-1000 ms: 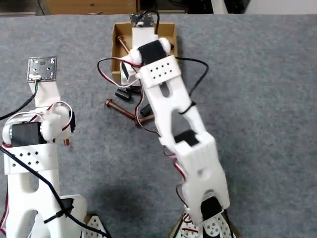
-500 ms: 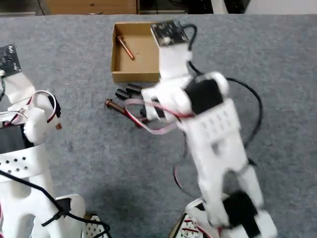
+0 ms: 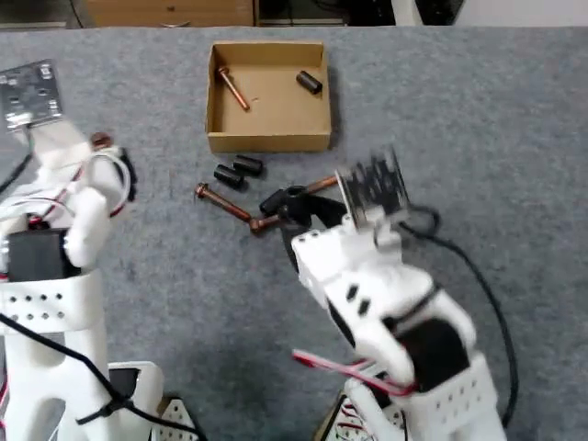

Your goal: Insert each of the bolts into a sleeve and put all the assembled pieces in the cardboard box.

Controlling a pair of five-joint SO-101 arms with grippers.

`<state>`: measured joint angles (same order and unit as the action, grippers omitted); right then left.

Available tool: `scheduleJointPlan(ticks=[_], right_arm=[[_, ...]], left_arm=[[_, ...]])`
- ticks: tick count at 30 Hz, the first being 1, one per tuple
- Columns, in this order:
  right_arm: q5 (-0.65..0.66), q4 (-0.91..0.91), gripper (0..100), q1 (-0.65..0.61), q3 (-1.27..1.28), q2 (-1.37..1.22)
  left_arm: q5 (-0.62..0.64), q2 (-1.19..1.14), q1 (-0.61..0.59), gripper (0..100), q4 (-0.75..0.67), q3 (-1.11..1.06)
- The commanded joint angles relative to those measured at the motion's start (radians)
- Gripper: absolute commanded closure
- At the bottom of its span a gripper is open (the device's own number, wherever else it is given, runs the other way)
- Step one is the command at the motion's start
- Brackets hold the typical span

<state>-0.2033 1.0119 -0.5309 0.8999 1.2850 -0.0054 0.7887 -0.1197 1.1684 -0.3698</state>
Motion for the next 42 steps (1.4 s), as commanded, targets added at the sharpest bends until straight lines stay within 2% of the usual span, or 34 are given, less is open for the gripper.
scheduleJointPlan(ticks=[1, 4, 8, 13, 17, 20, 23, 27, 36, 42], right_arm=[[0.003, -0.244, 99.7, -0.013, 0.265, 0.274], [0.003, -0.341, 99.7, -0.033, 0.415, 0.472], [-0.048, -0.344, 99.7, -0.068, 0.532, 0.657], [-0.094, -0.347, 99.7, -0.087, 0.575, 0.611], [-0.081, -0.342, 99.7, -0.114, 0.596, 0.611], [-0.009, -0.345, 99.7, -0.116, 0.595, 0.611], [0.055, -0.350, 99.7, -0.108, 0.621, 0.615], [0.068, -0.367, 99.7, -0.108, 0.634, 0.645], [0.158, -0.580, 99.7, -0.108, 0.654, 0.641], [0.157, -0.586, 99.7, -0.110, 0.697, 0.644]], left_arm=[[0.000, 0.067, 0.086, 98, -0.031, 0.040], [0.003, 0.131, 0.190, 98, -0.034, 0.049], [0.000, 0.209, 0.311, 98, -0.135, 0.002], [-0.002, 0.285, 0.431, 98, -0.273, -0.064], [-0.081, 0.315, 0.539, 98, -0.275, -0.110], [-0.130, 0.331, 0.606, 98, -0.275, -0.138], [-0.130, 0.328, 0.626, 98, -0.278, -0.133], [-0.127, 0.334, 0.631, 98, -0.278, -0.133], [-0.130, 0.335, 0.660, 98, -0.258, -0.098], [-0.133, 0.332, 0.707, 98, -0.219, -0.060]])
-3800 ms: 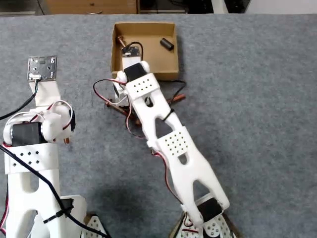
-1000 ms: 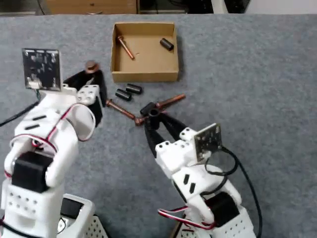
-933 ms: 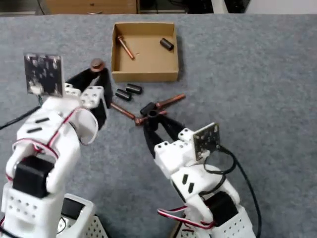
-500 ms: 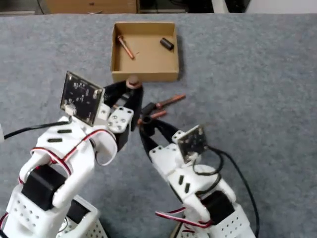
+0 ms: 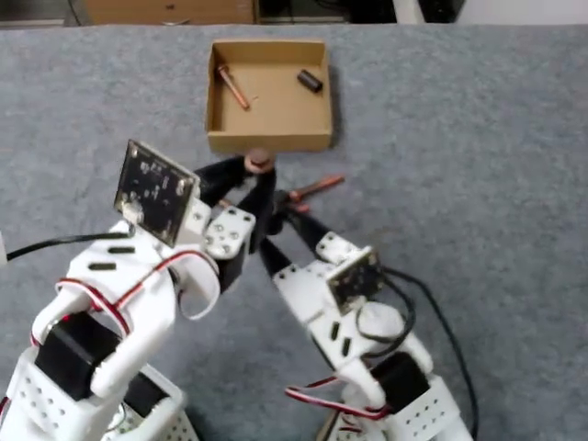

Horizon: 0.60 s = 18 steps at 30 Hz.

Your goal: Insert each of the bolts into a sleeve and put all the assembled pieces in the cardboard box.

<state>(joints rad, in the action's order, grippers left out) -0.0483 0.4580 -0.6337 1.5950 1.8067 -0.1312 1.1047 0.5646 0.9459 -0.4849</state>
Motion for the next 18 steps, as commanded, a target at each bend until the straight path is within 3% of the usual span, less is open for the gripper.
scheduleJointPlan(ticks=[1, 6, 12, 18], right_arm=[[-0.012, -0.032, 99.7, -0.007, 0.002, 0.122], [-0.052, -0.032, 99.7, -0.007, -0.004, 0.122], [-0.132, -0.032, 99.7, -0.007, -0.021, 0.122], [-0.135, -0.032, 99.7, -0.007, -0.030, 0.122]], left_arm=[[-0.008, 0.013, 0.023, 98, 0.002, 0.044], [-0.009, 0.012, 0.018, 98, -0.017, -0.017], [-0.006, 0.018, -0.020, 98, -0.149, -0.121], [-0.008, 0.018, -0.040, 98, -0.153, -0.135]])
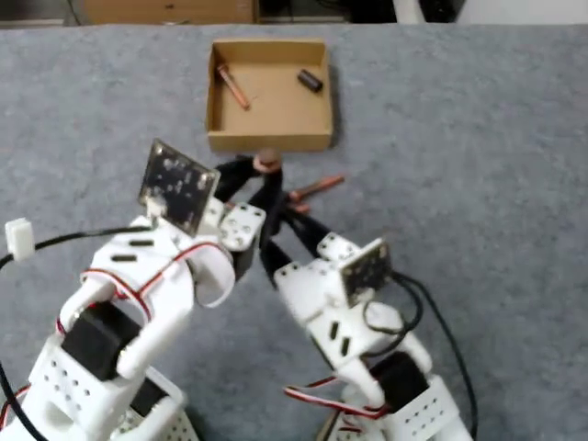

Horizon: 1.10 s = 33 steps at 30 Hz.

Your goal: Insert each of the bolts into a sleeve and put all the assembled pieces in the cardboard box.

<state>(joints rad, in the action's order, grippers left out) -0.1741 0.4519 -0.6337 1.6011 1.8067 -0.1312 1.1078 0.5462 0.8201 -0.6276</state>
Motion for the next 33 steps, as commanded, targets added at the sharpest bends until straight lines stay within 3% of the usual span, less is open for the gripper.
scheduleJointPlan(ticks=[1, 33], right_arm=[[-0.009, -0.026, 99.7, -0.007, -0.038, 0.122], [-0.009, -0.026, 99.7, -0.005, -0.028, 0.122]], left_arm=[[-0.008, 0.015, -0.029, 98, -0.031, 0.006], [0.000, 0.016, -0.034, 98, -0.026, -0.031]])
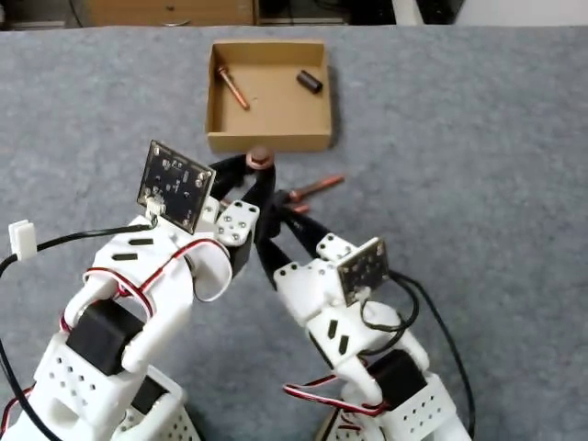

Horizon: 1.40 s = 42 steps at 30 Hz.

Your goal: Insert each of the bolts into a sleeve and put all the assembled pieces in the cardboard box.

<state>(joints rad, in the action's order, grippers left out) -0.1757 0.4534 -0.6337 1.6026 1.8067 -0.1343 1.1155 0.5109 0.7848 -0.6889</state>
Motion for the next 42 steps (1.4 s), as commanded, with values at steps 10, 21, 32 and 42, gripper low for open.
scheduleJointPlan(ticks=[10, 21, 32, 42], right_arm=[[-0.008, -0.028, 99.7, -0.005, -0.028, 0.122], [-0.008, -0.028, 99.7, -0.005, -0.028, 0.122], [-0.003, -0.028, 99.7, -0.005, -0.038, 0.122], [-0.003, -0.023, 99.7, -0.005, -0.028, 0.122]], left_arm=[[0.005, 0.007, 0.023, 98, 0.072, 0.072], [0.005, 0.007, 0.023, 98, 0.075, 0.091], [0.029, -0.004, -0.021, 98, 0.032, -0.008], [0.031, 0.002, -0.017, 89, 0.044, -0.011]])
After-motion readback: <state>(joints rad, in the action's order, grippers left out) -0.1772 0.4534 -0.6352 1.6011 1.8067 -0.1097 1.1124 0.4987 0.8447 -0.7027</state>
